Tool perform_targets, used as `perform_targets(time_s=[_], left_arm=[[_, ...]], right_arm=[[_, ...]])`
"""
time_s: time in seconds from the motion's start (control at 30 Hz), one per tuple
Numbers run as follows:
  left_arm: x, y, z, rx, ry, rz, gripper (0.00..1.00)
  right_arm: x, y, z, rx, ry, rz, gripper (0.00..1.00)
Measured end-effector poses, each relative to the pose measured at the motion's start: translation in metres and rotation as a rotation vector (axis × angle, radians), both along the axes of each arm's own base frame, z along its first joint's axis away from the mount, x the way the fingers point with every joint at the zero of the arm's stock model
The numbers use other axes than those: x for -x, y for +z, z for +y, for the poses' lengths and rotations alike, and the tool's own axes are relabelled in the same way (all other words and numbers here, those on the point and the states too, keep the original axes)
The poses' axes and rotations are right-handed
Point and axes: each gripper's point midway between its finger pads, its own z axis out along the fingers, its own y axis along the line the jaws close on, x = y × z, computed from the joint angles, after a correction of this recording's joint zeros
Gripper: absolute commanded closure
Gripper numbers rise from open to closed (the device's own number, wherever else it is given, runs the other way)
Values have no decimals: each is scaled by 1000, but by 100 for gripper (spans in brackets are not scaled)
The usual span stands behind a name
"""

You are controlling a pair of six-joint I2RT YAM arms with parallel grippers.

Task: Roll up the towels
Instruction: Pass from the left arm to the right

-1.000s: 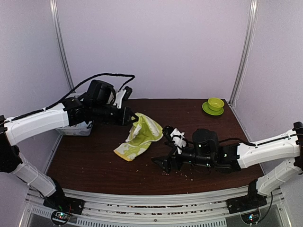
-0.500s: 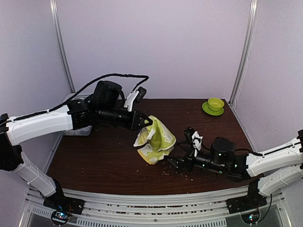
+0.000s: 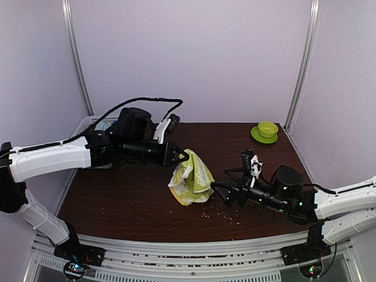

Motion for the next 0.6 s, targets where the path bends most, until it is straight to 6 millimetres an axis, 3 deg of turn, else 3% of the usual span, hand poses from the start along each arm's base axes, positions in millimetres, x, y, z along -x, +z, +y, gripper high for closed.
perform_targets(time_s=[0.13, 0.2, 0.33, 0.47, 0.6], left_arm=[[-5, 4, -4, 86, 60, 52, 100], [-7, 5, -6, 131, 83, 85, 100], [-12, 14, -15, 218, 111, 118, 100], [-12, 25, -26, 286, 115, 126, 100], [-8, 34, -35, 339, 105, 130, 100]], right_arm=[[15, 15, 19, 28, 39, -24, 13], [21, 13, 30, 41, 46, -17, 13], [22, -23, 55, 127, 30, 42, 12], [9, -58, 70, 194, -51, 98, 11], [-6, -64, 68, 176, -146, 102, 10]])
